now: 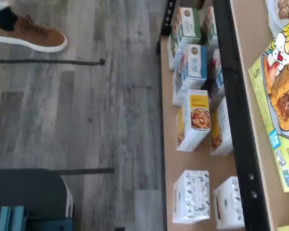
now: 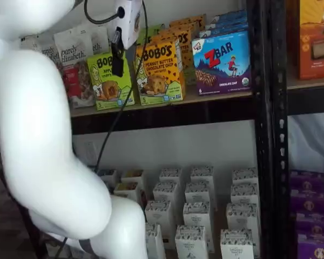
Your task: Pick up the orange box on the top shelf, the fifth box from the left
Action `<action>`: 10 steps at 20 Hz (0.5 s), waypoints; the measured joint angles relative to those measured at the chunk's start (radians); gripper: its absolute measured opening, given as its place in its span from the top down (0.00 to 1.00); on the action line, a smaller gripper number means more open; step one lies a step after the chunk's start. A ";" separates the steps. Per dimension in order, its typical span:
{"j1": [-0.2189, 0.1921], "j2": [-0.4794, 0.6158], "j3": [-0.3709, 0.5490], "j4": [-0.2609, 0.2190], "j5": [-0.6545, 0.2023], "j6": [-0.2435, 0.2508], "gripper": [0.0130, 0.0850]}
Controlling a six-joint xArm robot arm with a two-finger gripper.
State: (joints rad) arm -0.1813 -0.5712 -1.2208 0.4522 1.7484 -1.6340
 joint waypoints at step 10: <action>0.042 -0.047 0.074 -0.095 -0.170 0.003 0.00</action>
State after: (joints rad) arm -0.1389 -0.6180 -1.1470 0.3575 1.5787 -1.6310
